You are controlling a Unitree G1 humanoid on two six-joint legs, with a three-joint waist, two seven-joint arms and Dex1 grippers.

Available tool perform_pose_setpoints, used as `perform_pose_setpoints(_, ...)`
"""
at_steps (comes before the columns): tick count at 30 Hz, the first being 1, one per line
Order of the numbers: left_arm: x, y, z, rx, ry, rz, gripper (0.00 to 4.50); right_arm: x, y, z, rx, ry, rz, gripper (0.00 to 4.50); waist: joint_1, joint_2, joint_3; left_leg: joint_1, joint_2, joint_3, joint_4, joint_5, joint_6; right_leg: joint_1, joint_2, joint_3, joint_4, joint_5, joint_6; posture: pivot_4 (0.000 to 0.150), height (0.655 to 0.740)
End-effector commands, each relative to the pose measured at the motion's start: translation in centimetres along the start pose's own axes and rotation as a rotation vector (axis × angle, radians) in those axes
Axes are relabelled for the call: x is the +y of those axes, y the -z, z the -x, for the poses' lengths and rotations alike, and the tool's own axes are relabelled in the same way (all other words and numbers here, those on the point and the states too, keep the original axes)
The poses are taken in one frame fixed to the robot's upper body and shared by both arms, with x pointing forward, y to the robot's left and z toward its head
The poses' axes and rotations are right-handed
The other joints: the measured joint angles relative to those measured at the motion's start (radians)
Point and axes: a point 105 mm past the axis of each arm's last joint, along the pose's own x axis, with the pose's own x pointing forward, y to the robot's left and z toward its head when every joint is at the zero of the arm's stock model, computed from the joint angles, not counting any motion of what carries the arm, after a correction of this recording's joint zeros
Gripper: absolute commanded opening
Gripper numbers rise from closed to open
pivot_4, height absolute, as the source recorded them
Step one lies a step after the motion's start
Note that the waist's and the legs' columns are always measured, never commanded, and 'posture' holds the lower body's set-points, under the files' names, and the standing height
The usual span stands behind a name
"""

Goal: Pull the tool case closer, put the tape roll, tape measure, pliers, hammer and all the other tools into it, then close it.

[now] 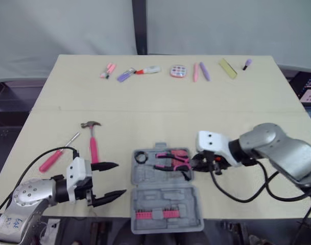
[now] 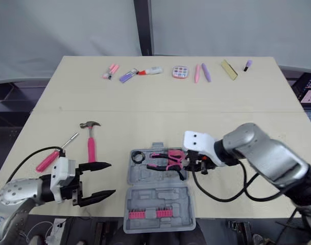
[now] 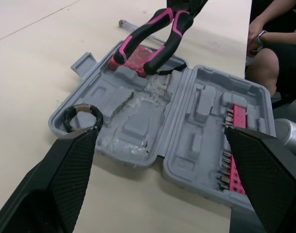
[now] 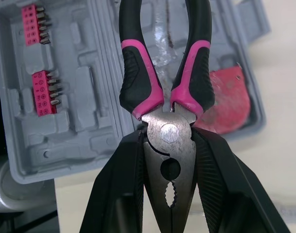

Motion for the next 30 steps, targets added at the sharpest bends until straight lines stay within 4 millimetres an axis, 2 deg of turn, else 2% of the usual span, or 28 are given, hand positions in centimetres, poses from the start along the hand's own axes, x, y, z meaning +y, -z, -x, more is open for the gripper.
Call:
perform_pose_setpoints(1,-0.1,-0.8,0.5,-0.011,-0.019,-0.043,4.50,-0.3,-0.7,-0.4,0.009,-0.006,0.061,0.95,-0.002,0.000,0.000,0.000,0.000,0.000,0.000,0.000,0.000,0.000,0.000,0.000,0.000,0.000,0.000,0.150,0.7400)
perform_pose_setpoints(15,-0.6,0.4,2.4,0.013,-0.145,0.016,4.50,-0.4,-2.2,-5.3,0.014,-0.077,0.162,0.95,-0.013,-0.002,0.001,0.000,0.000,0.000,0.000,0.000,0.000,-0.003,0.000,-0.002,0.008,0.000,0.000,0.150,0.7400)
perform_pose_setpoints(30,-1.1,1.2,2.7,0.013,-0.155,0.022,4.50,-0.8,-3.0,-6.9,0.005,-0.072,0.186,0.95,-0.026,-0.002,0.001,0.000,0.000,0.000,0.000,0.000,-0.001,-0.003,0.000,-0.002,0.009,0.000,0.000,0.150,0.7400)
